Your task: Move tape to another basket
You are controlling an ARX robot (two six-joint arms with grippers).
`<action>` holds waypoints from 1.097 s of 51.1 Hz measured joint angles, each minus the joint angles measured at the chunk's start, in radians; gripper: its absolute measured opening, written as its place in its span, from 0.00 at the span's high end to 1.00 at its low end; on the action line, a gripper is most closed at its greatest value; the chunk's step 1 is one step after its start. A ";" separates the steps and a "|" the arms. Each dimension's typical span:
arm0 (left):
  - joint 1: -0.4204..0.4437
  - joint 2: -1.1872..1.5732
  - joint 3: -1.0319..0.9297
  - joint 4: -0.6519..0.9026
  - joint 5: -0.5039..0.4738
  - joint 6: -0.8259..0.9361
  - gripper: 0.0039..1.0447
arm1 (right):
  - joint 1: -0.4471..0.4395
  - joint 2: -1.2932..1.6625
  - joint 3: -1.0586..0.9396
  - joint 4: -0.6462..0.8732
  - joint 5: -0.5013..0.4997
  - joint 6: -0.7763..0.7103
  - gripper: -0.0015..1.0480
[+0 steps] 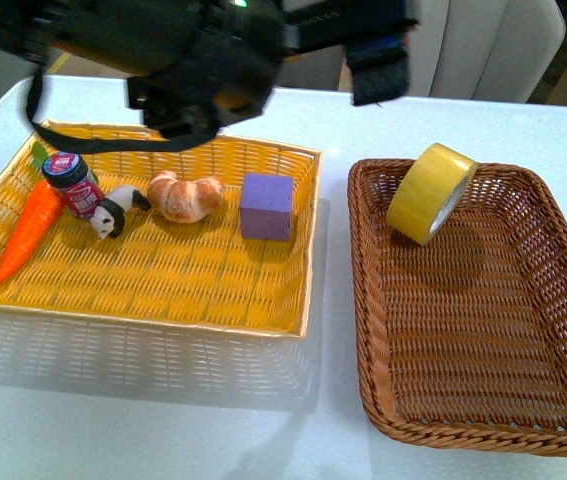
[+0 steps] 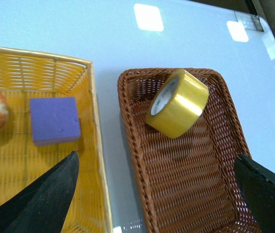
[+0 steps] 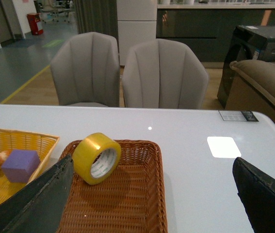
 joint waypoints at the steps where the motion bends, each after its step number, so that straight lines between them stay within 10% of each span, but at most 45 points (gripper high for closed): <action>1: 0.010 -0.024 -0.025 0.008 0.005 0.001 0.08 | 0.000 0.000 0.000 0.000 0.000 0.000 0.09; 20: 0.144 -0.347 -0.273 0.037 0.068 0.008 0.08 | 0.000 0.000 0.000 0.000 0.000 0.000 0.09; 25: 0.128 -0.331 -0.455 0.512 -0.350 0.233 0.27 | 0.000 0.000 0.000 0.000 -0.002 0.000 0.09; 28: 0.167 -0.379 -0.566 0.700 -0.435 0.332 0.41 | 0.001 0.000 0.000 0.000 0.001 0.000 0.09; 41: 0.318 -0.661 -0.814 0.707 -0.307 0.412 0.99 | 0.001 0.000 0.000 0.000 0.000 0.000 0.09; 56: 0.396 -0.827 -0.925 0.667 -0.236 0.417 0.99 | 0.001 0.000 0.000 0.000 0.000 0.000 0.09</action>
